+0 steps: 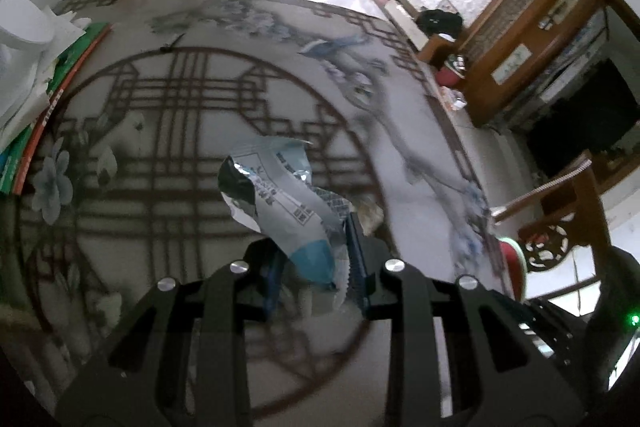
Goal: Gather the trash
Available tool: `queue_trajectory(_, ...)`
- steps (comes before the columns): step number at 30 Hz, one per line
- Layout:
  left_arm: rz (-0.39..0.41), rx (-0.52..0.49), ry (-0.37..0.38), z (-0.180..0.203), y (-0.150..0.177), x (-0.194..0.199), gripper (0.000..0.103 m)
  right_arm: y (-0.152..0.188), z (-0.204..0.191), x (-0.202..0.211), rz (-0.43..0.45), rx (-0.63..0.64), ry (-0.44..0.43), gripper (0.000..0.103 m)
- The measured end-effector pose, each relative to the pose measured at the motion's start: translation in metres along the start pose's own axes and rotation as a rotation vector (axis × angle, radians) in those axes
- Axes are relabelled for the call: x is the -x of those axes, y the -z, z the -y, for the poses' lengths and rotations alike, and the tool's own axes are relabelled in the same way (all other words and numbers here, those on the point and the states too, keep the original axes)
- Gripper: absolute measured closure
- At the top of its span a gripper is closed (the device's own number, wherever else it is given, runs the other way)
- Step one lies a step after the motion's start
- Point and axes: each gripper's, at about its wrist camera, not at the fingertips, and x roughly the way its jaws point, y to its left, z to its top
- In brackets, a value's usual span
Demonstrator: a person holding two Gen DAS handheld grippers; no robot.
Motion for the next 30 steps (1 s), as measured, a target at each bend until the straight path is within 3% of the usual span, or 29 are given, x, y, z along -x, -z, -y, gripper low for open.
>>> queue_trajectory(15, -0.003, -0.084, 0.080, 0.047, 0.032, 0.026, 0.075, 0.049, 0.043, 0.055, 0.078, -0.157, 0.076, 0.052)
queue_trajectory(21, -0.043, -0.106, 0.032, 0.055, 0.036, -0.002, 0.071, 0.060, 0.058, 0.057, 0.075, -0.193, 0.079, 0.052)
queue_trajectory(24, -0.095, -0.051, 0.069, 0.056, 0.035, -0.018, 0.072, 0.067, 0.065, 0.057, 0.067, -0.205, 0.076, 0.052)
queue_trajectory(30, -0.081, -0.128, 0.095, 0.089, 0.041, -0.015, 0.073, 0.072, 0.083, 0.070, 0.096, -0.248, 0.075, 0.052)
